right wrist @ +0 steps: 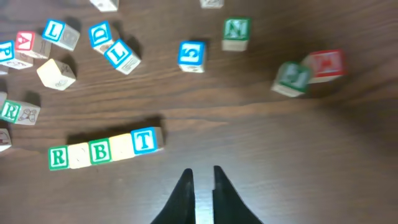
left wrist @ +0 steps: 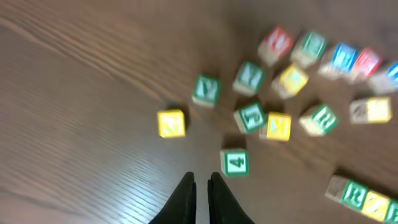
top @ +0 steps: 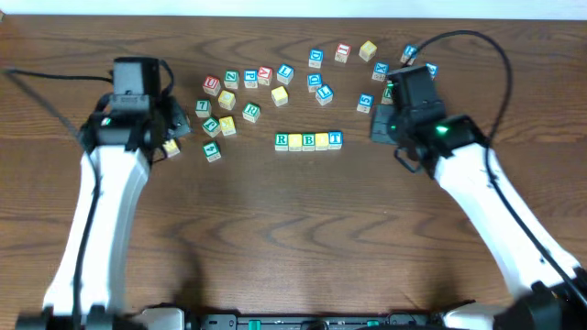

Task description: Spell out ROBOT

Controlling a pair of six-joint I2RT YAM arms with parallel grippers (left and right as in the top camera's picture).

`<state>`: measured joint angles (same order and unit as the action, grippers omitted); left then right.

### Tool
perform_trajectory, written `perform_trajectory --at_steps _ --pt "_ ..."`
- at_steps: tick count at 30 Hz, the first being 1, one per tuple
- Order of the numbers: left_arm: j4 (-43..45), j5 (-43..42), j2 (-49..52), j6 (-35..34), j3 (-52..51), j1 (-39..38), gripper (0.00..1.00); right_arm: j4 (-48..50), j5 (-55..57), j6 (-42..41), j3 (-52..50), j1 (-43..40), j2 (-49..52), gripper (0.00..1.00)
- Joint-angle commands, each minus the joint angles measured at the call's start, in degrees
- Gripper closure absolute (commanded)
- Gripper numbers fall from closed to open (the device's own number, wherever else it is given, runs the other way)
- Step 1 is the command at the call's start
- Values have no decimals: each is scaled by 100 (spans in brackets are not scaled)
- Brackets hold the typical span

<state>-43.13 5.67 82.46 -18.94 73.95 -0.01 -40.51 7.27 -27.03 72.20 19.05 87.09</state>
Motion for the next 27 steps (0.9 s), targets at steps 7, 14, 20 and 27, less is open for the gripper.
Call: perform_trajectory --at_steps 7,14,20,27 --pt "-120 1200 -1460 133 221 22 90 -699 186 605 7 -168 -1449 71" --pt "-144 1200 -1661 133 221 22 90 -1307 186 654 7 -186 -2511 36" --pt "-144 1198 -1622 133 219 22 90 -1473 184 651 7 -186 -3311 1" --pt "-146 1198 -1620 133 219 22 90 -2170 197 660 7 -186 -3727 1"
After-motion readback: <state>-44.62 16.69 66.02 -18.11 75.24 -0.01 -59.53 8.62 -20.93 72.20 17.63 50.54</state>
